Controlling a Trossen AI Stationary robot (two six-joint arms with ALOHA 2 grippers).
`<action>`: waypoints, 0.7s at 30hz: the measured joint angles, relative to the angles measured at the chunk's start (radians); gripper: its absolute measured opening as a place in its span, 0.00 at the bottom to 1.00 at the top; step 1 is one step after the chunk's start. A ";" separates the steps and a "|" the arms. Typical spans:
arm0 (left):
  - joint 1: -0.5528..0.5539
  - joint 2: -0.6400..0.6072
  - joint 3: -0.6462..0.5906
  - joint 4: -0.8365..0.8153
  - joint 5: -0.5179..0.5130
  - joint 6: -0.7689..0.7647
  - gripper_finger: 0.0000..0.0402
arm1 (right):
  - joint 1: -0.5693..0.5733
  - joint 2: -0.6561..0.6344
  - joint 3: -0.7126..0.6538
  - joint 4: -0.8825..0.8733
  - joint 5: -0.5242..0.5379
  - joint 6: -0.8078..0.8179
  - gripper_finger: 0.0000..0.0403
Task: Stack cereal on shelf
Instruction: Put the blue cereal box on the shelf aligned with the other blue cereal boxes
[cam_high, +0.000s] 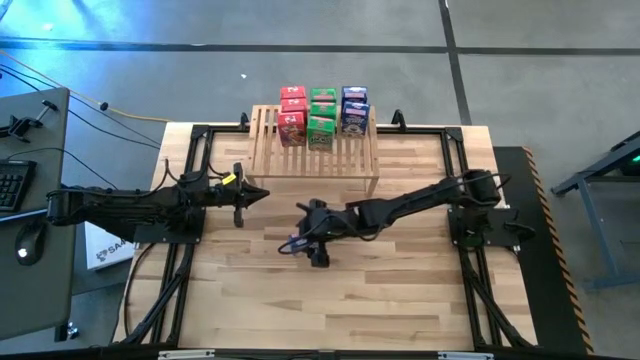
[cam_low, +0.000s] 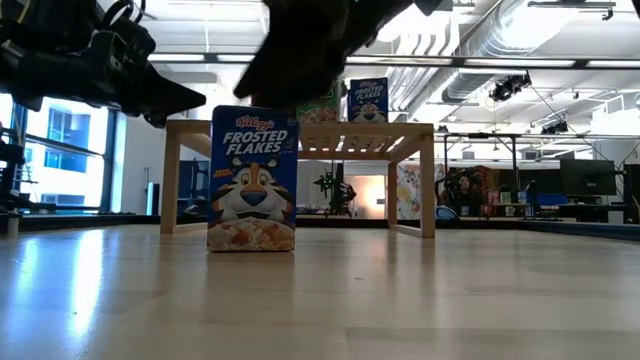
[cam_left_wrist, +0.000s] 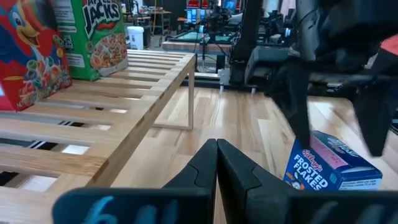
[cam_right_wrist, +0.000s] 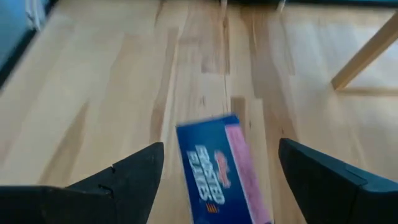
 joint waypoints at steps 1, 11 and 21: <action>0.000 0.000 0.000 -0.001 0.000 0.000 0.01 | -0.001 0.008 0.002 -0.012 0.000 0.000 0.78; 0.000 0.000 0.000 -0.004 0.000 -0.001 0.01 | -0.008 0.020 0.004 -0.069 -0.034 0.011 0.77; 0.000 0.000 0.000 -0.004 0.000 -0.007 0.01 | -0.012 0.020 0.004 -0.121 -0.072 0.045 0.77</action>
